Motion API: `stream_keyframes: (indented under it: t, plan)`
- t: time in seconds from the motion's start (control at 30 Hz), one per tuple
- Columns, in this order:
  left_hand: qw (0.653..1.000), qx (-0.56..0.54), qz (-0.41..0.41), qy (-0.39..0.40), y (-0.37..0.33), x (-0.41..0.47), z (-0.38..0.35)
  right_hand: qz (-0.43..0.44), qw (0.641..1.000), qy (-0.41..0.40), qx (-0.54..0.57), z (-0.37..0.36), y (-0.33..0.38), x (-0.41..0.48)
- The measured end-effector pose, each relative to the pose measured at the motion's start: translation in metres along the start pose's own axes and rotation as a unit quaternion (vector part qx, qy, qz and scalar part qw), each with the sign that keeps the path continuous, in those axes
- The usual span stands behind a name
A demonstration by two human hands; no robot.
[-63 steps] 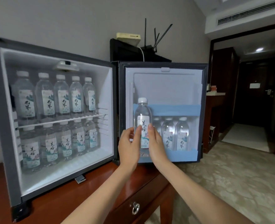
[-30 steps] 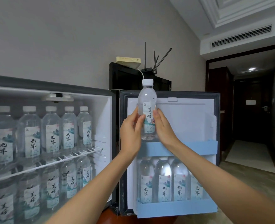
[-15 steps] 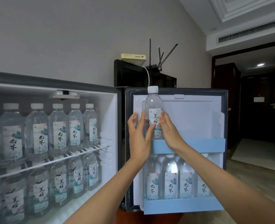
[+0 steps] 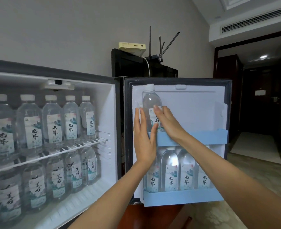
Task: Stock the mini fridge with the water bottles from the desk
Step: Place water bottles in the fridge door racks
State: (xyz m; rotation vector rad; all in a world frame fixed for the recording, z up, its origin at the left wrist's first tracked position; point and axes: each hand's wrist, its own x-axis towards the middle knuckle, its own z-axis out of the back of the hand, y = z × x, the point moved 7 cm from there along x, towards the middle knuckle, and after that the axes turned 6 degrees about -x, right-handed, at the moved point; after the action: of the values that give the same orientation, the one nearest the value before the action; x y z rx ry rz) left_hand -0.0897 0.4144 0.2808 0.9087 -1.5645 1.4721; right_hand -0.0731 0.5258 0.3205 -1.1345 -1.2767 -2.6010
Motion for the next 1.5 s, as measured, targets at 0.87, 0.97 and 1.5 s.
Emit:
stream_keyframes:
  t: [0.87, 0.97, 1.5]
  plan:
    - [1.000, 0.016, -0.003, -0.022, 0.002, -0.009, 0.000, -0.083, 0.961, -0.103, -0.244, 0.002, 0.003, -0.007]
    - [1.000, 0.004, 0.001, -0.024, 0.001, -0.011, 0.001, -0.080, 0.935, -0.118, -0.326, 0.002, 0.009, -0.009]
    - [1.000, 0.010, 0.008, -0.028, 0.003, -0.009, -0.001, -0.093, 0.921, -0.116, -0.359, 0.004, 0.008, -0.009]
